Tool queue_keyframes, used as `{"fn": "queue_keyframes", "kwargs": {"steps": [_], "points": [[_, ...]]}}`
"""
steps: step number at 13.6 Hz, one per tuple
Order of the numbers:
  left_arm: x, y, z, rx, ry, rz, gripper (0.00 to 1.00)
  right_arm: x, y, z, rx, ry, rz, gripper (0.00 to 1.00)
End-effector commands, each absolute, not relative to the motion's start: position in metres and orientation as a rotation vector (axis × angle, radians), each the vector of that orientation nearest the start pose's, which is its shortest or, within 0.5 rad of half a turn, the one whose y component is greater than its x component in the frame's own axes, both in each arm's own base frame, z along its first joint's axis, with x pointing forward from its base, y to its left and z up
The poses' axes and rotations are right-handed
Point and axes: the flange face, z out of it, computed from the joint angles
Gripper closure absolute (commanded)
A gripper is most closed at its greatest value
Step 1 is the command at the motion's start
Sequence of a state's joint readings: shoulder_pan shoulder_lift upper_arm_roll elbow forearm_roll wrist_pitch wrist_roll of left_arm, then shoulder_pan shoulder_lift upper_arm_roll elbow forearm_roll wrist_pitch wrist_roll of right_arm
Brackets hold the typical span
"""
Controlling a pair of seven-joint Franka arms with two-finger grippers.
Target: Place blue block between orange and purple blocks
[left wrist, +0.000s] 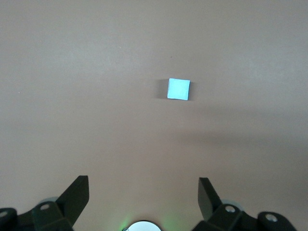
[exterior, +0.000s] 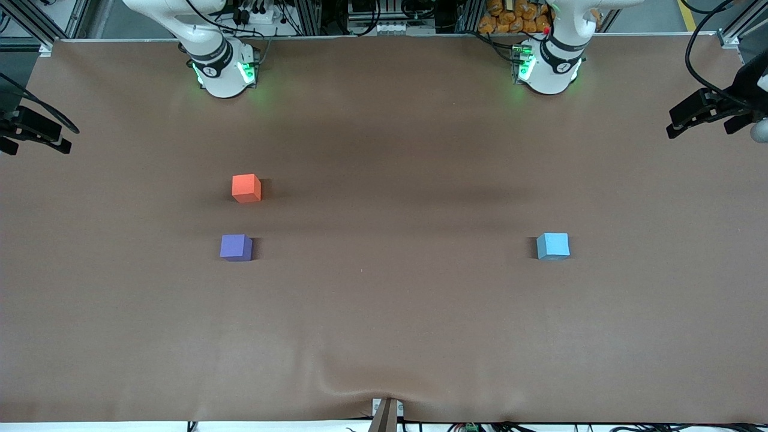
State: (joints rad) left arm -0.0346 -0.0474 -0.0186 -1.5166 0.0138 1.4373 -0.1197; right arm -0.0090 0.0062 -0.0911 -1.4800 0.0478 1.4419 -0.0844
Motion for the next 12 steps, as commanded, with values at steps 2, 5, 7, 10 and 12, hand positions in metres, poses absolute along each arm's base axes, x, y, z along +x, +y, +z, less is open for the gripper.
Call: {"fn": "queue_keyframes", "kwargs": {"steps": [2, 5, 7, 10, 12], "points": [[0.524, -0.024, 0.66, -3.128, -0.095, 0.056, 0.0, 0.541, -0.047, 0.655, -3.077, 0.018, 0.062, 0.0], [0.526, -0.024, 0.651, -3.128, -0.097, 0.064, 0.0, 0.541, -0.047, 0.654, -3.076, 0.018, 0.064, 0.0], [0.526, -0.022, 0.649, -3.129, -0.099, 0.064, 0.0, 0.541, -0.047, 0.654, -3.076, 0.015, 0.064, 0.0], [0.527, -0.022, 0.646, -3.129, -0.099, 0.071, 0.0, 0.541, -0.047, 0.654, -3.076, 0.015, 0.067, 0.0], [0.533, -0.017, 0.631, -3.13, -0.116, 0.047, 0.0, 0.541, -0.047, 0.654, -3.076, 0.015, 0.067, 0.0]]}}
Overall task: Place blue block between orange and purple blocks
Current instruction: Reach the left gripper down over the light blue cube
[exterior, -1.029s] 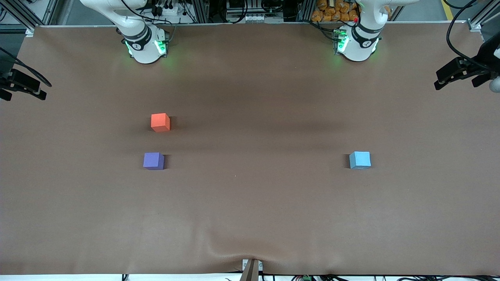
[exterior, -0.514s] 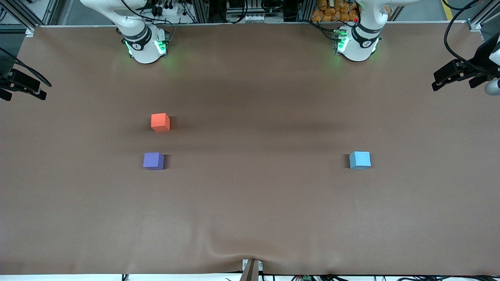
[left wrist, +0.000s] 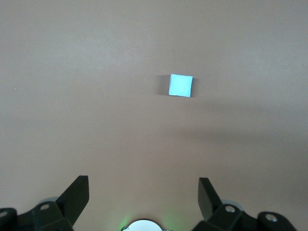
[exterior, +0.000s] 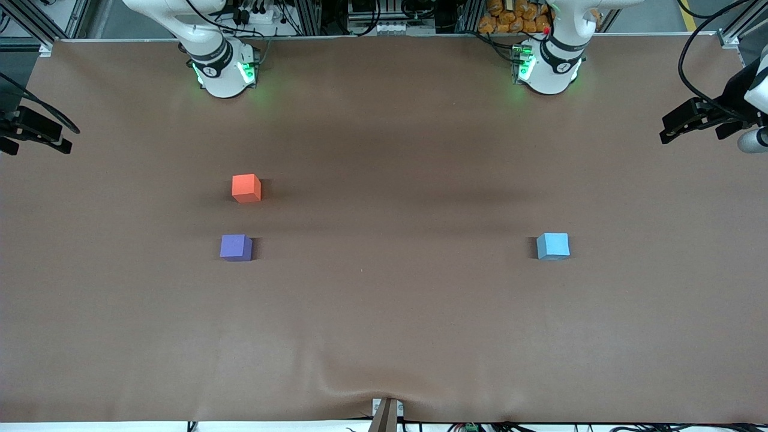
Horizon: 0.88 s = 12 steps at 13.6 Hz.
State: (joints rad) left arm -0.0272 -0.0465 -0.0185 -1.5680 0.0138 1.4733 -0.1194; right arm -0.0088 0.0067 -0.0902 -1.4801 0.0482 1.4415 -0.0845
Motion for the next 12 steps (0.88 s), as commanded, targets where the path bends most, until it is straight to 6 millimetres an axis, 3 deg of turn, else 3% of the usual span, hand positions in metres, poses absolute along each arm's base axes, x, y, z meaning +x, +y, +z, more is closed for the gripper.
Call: {"fn": "queue_keyframes", "kwargs": {"steps": [1, 7, 12], "points": [[0.535, -0.017, 0.623, -3.13, -0.115, 0.035, 0.0, 0.541, -0.047, 0.654, -3.076, 0.015, 0.067, 0.0], [0.555, -0.017, 0.558, -3.134, -0.116, -0.032, 0.0, 0.541, -0.047, 0.654, -3.077, 0.015, 0.064, 0.0], [0.583, -0.022, 0.481, -3.146, -0.119, 0.015, 0.0, 0.541, -0.046, 0.654, -3.077, 0.013, 0.064, 0.0]]}}
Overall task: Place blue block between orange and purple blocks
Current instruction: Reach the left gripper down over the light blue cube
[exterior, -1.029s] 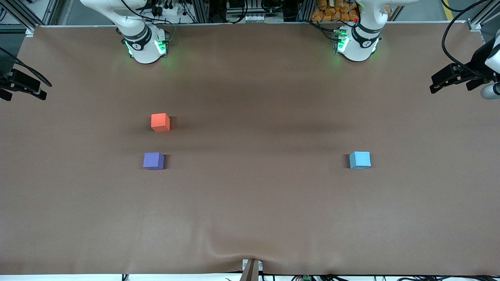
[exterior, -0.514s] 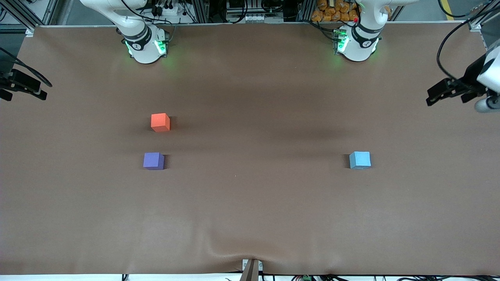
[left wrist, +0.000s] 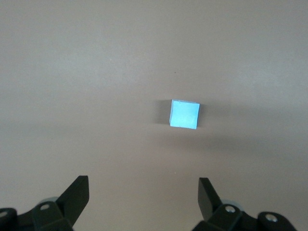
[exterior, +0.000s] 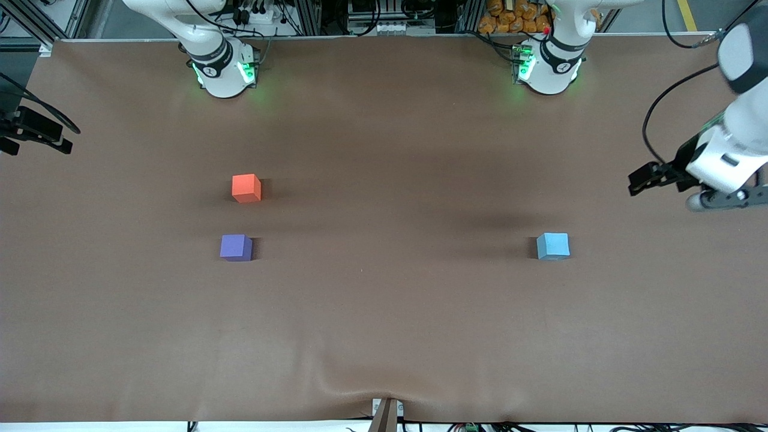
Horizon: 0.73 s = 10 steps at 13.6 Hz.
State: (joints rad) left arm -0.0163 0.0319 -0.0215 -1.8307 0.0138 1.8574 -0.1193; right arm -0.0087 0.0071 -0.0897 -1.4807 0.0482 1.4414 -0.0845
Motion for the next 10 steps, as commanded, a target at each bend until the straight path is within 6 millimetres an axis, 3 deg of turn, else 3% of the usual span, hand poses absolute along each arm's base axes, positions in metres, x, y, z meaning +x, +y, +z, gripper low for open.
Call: {"fn": "queue_keyframes", "kwargs": {"steps": [1, 5, 8, 10], "points": [[0.59, -0.024, 0.464, -3.146, -0.124, 0.023, 0.0, 0.541, -0.047, 0.654, -3.077, 0.015, 0.064, 0.0], [0.598, -0.027, 0.412, -3.148, -0.132, 0.035, 0.0, 0.542, -0.045, 0.653, -3.077, 0.011, 0.067, 0.0], [0.595, -0.048, 0.367, -3.154, -0.082, 0.085, 0.0, 0.542, -0.045, 0.653, -3.077, 0.011, 0.067, 0.0], [0.598, -0.052, 0.347, -3.157, -0.075, 0.107, 0.0, 0.542, -0.045, 0.653, -3.077, 0.011, 0.067, 0.0]]}}
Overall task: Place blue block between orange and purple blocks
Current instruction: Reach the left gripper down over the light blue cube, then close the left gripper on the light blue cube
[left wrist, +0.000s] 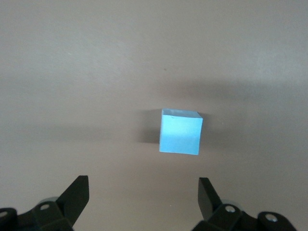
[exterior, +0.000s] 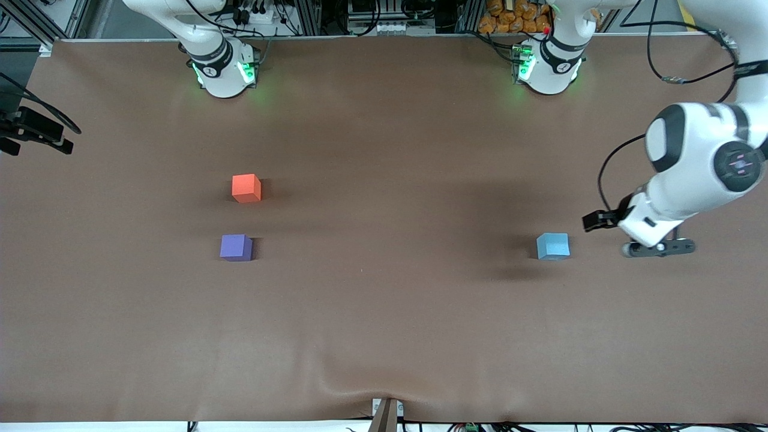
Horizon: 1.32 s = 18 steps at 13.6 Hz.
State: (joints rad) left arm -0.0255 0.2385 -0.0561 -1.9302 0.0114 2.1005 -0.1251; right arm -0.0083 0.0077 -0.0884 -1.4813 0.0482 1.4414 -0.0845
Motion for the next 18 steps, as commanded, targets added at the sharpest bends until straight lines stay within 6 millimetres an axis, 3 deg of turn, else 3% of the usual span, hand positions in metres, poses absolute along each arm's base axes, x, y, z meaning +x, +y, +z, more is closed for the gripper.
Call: {"fn": "queue_keyframes", "kwargs": {"steps": [1, 3, 10, 18], "points": [[0.6, -0.057, 0.334, -3.16, -0.064, 0.105, 0.0, 0.542, -0.045, 0.653, -3.075, 0.01, 0.067, 0.0], [0.601, -0.07, 0.311, -3.172, -0.038, 0.117, 0.0, 0.542, -0.044, 0.653, -3.075, 0.008, 0.067, 0.0], [0.589, -0.072, 0.235, -3.17, -0.032, 0.215, 0.0, 0.542, -0.041, 0.653, -3.075, 0.001, 0.067, 0.0], [0.593, -0.077, 0.21, -3.182, -0.028, 0.168, 0.0, 0.542, -0.041, 0.652, -3.075, 0.001, 0.072, 0.0]]}}
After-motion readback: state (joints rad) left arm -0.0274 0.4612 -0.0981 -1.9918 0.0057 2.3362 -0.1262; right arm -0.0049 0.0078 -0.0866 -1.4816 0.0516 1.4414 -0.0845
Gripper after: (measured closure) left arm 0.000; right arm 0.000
